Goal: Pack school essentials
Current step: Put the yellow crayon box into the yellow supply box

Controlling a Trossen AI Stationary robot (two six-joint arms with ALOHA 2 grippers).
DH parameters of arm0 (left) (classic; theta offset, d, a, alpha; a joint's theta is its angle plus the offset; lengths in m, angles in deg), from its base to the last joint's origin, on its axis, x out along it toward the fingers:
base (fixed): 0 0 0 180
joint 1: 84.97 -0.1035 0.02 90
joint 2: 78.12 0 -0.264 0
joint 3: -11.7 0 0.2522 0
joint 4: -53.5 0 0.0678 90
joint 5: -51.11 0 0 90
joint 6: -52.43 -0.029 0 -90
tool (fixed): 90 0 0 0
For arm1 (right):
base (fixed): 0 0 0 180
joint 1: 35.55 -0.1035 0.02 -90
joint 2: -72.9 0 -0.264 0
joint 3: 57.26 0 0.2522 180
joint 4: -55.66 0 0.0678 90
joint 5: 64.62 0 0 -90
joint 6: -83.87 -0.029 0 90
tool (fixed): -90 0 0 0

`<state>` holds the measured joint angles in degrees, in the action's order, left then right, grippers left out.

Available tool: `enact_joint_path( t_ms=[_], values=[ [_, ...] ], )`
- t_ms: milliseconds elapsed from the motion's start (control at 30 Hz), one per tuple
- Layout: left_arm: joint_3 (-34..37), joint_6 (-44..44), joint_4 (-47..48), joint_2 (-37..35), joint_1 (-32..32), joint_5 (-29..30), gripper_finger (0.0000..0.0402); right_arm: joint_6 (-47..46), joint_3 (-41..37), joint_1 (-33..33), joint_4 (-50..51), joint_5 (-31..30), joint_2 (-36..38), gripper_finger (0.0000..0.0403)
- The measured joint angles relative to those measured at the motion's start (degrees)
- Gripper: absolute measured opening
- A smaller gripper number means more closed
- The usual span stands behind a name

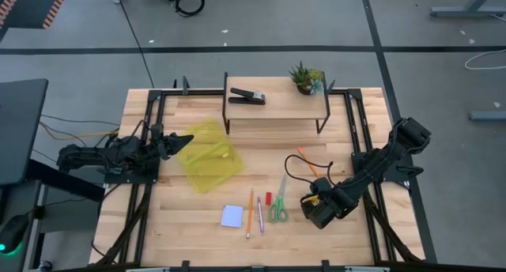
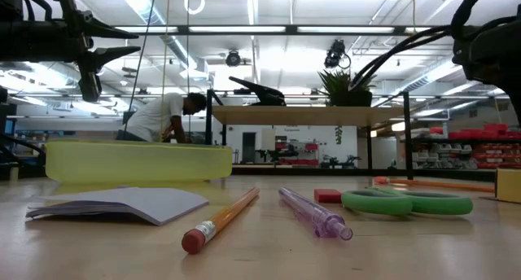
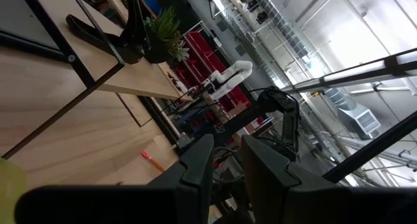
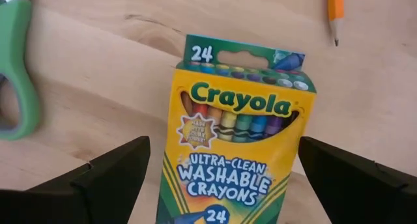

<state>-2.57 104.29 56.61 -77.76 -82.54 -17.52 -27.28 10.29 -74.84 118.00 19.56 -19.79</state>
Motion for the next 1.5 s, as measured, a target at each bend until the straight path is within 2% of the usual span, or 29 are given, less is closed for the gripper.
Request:
enact_joint_path(
  t_ms=[500,867,1500],
  values=[
    [0.0,-0.1,0.1,0.0,0.0,0.0,0.0085,-2.1,-1.0,-0.3,-1.7,-0.3,0.1,0.0400],
    [0.0,0.0,0.1,0.0,0.0,0.0,0.0086,0.0,-0.8,-0.5,-3.4,1.8,0.1,0.0400],
    [0.0,-0.1,0.4,0.0,0.0,0.0,0.0085,-1.9,-0.7,-0.5,-1.8,6.0,0.0,0.0400]
  ],
)
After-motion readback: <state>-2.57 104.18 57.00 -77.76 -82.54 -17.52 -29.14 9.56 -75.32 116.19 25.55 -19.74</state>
